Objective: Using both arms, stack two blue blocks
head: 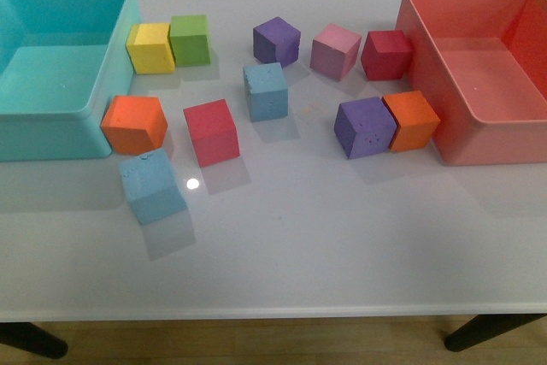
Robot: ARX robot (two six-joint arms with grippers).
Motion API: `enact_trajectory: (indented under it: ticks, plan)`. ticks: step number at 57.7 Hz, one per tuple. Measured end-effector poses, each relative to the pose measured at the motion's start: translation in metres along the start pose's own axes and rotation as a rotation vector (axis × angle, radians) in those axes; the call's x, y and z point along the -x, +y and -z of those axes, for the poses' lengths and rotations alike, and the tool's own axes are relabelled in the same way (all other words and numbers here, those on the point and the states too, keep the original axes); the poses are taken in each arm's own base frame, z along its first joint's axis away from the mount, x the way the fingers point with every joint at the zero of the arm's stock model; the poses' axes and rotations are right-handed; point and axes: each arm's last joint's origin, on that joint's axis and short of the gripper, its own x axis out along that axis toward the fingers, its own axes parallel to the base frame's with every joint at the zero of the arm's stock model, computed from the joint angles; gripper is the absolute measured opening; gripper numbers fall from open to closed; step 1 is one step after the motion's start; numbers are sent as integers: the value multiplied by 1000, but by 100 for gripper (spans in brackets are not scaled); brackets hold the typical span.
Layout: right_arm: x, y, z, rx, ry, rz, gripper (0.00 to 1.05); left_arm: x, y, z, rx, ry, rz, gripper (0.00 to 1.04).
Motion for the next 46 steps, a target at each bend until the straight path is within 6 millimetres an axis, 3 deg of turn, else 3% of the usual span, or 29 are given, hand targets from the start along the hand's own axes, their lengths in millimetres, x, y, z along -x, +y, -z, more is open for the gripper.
enact_trajectory:
  ticks: [46]
  plan:
    - [24, 0, -3, 0, -11, 0, 2, 0, 0, 0, 0, 0, 0, 96]
